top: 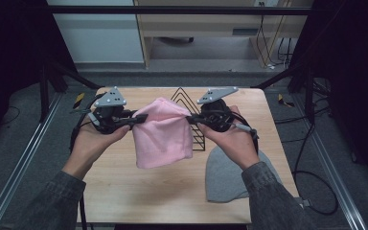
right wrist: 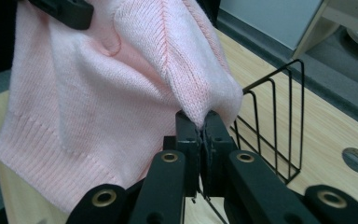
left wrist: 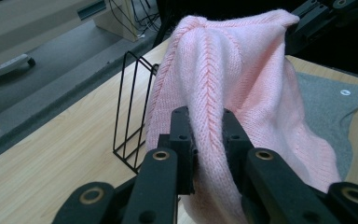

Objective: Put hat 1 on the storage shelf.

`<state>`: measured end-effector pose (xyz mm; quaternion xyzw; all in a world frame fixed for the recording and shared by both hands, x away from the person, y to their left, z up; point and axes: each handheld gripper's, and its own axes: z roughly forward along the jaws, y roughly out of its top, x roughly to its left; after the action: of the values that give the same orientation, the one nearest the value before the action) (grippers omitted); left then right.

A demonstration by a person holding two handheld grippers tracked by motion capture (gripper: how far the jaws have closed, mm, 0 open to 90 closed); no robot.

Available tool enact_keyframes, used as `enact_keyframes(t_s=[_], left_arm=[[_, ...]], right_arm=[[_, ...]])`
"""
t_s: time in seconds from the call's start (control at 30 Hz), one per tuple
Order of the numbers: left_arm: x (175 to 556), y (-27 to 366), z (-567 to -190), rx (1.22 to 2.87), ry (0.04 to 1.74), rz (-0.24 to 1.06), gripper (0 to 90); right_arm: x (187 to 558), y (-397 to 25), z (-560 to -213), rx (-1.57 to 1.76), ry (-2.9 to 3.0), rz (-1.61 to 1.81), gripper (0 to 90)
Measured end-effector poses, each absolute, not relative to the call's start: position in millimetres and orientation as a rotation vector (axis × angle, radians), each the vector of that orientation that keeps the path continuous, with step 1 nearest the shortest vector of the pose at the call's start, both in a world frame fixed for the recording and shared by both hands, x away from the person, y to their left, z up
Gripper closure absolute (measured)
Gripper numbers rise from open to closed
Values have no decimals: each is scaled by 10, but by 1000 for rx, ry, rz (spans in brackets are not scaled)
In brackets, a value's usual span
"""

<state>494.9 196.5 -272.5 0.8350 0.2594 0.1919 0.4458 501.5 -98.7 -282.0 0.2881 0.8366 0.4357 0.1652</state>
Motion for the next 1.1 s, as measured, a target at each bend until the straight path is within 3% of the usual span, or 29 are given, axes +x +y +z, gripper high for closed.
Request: enact_keyframes(t_s=[0.6, 1.1], left_arm=[[5093, 1714, -2440, 2054, 632, 522, 779], [5551, 1446, -2012, 2006, 591, 609, 776]], right_arm=[[5125, -1091, -2634, 818, 2366, 1194, 874], [5507, -1293, -2289, 859, 2236, 1256, 872]])
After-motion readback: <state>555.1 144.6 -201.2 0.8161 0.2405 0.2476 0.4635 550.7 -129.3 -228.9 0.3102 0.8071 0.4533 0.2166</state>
